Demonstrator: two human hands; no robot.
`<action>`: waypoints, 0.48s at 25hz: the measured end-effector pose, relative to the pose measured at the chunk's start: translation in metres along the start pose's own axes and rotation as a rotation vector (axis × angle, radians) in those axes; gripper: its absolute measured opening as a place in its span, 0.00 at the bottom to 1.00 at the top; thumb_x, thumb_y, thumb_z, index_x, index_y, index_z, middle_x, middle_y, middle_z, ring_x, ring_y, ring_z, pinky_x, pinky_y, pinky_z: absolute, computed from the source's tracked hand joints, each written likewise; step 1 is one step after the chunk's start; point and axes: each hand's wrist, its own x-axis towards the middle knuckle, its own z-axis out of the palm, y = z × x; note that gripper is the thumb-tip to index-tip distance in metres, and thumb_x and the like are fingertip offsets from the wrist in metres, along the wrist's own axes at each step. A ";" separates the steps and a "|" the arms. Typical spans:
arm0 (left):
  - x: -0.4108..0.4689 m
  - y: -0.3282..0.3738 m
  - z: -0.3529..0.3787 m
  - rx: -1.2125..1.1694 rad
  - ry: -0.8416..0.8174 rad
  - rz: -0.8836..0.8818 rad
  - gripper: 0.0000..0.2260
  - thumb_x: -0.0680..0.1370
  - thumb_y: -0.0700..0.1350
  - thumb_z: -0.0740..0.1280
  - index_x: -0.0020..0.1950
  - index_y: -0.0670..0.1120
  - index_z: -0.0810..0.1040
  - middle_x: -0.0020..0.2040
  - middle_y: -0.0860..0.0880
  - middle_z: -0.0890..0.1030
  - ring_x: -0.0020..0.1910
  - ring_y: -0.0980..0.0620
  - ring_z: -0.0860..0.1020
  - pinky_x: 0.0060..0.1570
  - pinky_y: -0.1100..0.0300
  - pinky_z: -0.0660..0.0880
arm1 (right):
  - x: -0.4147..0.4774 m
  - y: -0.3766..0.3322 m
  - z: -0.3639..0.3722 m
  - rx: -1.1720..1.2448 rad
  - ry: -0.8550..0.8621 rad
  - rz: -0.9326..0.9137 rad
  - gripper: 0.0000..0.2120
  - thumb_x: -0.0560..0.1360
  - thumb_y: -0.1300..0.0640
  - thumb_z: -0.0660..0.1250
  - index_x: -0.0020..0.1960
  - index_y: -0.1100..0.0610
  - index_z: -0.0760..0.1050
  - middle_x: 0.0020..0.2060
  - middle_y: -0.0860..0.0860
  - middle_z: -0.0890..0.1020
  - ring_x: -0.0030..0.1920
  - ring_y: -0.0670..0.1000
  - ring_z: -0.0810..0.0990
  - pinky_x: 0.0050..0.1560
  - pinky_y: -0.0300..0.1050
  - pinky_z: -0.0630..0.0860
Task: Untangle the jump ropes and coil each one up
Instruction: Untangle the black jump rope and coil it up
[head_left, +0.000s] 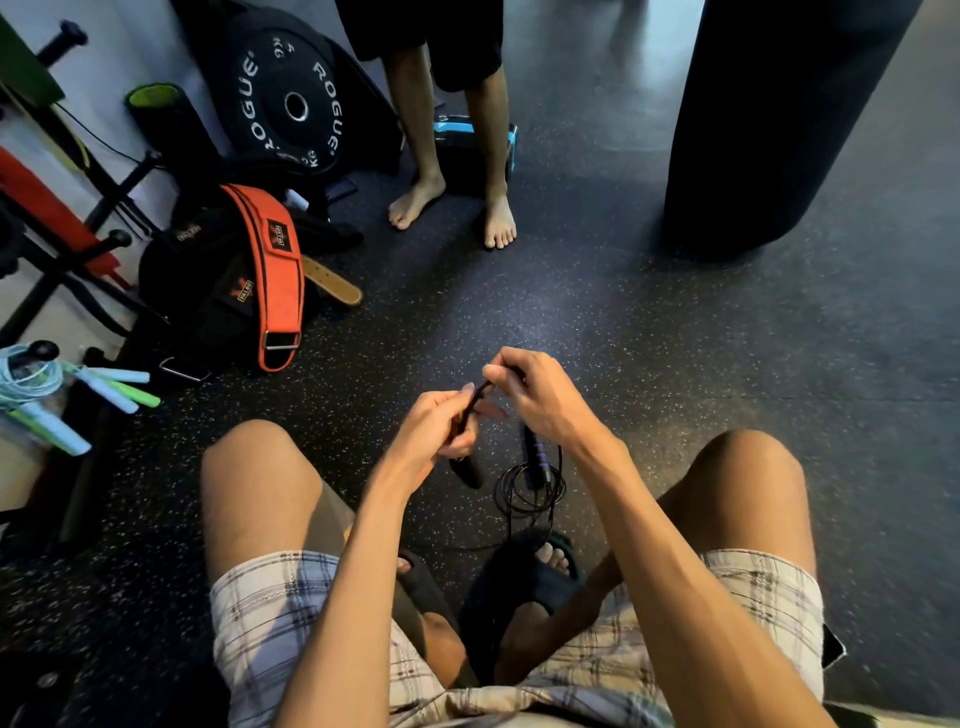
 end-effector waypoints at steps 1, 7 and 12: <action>0.000 0.001 0.000 -0.045 -0.044 -0.021 0.21 0.84 0.46 0.54 0.47 0.36 0.81 0.23 0.48 0.62 0.23 0.53 0.55 0.26 0.59 0.52 | 0.002 0.003 -0.001 -0.001 0.015 -0.003 0.11 0.81 0.58 0.63 0.40 0.57 0.75 0.28 0.40 0.73 0.29 0.36 0.73 0.32 0.30 0.65; -0.001 0.007 0.008 -0.229 -0.075 -0.004 0.18 0.84 0.47 0.55 0.42 0.40 0.79 0.24 0.53 0.57 0.25 0.54 0.53 0.30 0.56 0.50 | 0.005 0.019 0.008 0.290 0.116 0.119 0.15 0.79 0.52 0.67 0.37 0.58 0.73 0.29 0.46 0.71 0.31 0.43 0.66 0.34 0.39 0.65; 0.003 0.012 0.001 -0.519 -0.010 0.085 0.16 0.84 0.46 0.54 0.49 0.39 0.78 0.26 0.54 0.59 0.26 0.56 0.54 0.31 0.59 0.51 | -0.009 0.046 0.032 0.458 0.071 0.314 0.12 0.82 0.53 0.63 0.46 0.62 0.71 0.32 0.53 0.72 0.33 0.50 0.71 0.35 0.47 0.76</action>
